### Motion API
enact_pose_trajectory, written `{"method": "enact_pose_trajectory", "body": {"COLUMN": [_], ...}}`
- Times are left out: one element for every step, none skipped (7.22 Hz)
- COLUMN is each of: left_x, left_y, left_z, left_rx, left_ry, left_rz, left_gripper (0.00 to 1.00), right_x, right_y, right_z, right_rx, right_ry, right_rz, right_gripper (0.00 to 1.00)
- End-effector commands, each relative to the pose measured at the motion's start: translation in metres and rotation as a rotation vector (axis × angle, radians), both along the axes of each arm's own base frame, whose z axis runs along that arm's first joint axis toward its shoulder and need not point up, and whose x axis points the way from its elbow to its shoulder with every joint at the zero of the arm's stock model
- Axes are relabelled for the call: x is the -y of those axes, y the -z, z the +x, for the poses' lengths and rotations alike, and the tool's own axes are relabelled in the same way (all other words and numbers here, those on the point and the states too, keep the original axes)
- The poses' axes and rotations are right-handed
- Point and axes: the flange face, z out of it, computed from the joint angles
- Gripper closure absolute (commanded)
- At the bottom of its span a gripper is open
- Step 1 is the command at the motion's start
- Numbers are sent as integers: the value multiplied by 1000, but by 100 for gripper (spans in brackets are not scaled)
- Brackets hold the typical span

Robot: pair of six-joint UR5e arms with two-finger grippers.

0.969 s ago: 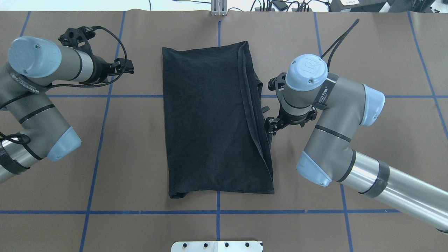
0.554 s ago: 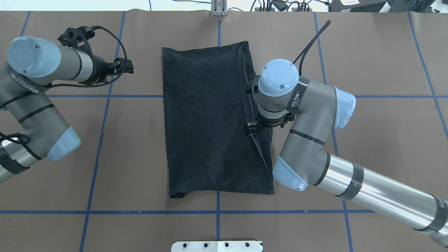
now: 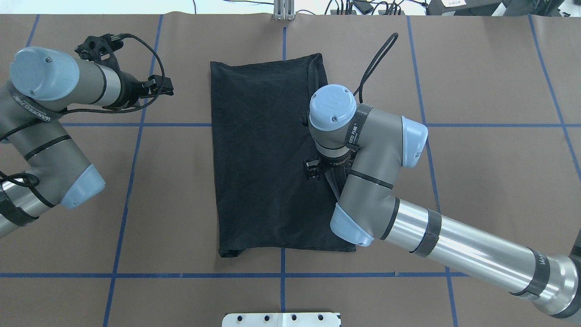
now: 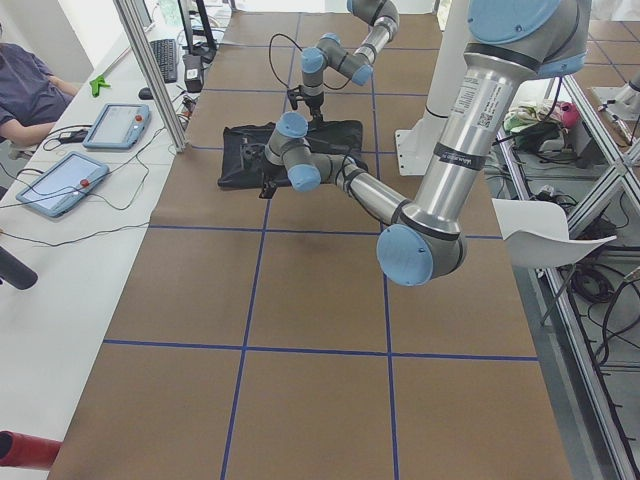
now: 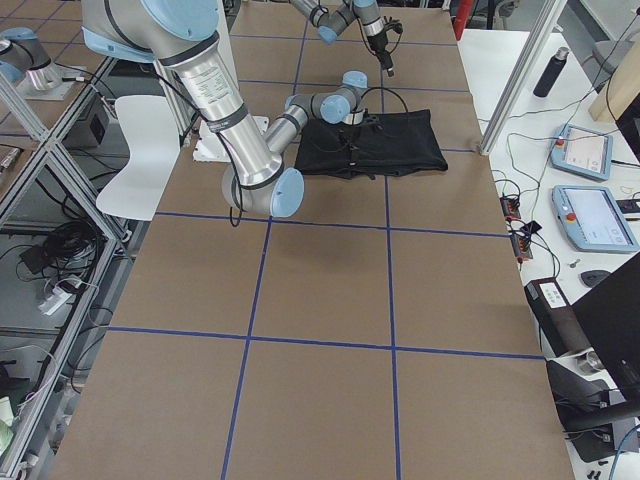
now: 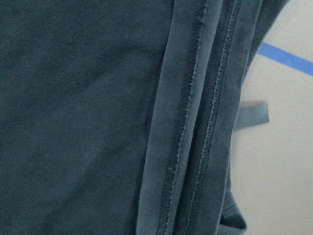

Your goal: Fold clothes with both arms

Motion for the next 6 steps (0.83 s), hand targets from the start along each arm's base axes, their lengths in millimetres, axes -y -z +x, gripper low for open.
{"method": "enact_pose_trajectory", "body": {"left_x": [-1,0,0,0,0,0], "left_y": [0,2,2,3,3,4], "left_z": [1,1,1,1,1,1], "left_rx": [-4,-5,-6,-7,-6,-7], "left_ry": [-5,-5,-4,-4,-4,-4], "left_rz": [-3,-2,-2,-1,-2,-1], "left_gripper": [0,0,0,0,0,0], "right_x": [-1,-1,-1,0,0,1], "right_y": [-10,-14,-19,-19,-20,-24], "right_z": [-1,-1,1,1,2,4], "right_rx": [-16,-22,-25,-23,-25,-25], "right_ry": [3,4,3,5,4,4], "right_rz": [-5,-8,-11,-14,-12,-21], "right_gripper": [1,1,1,1,1,1]}}
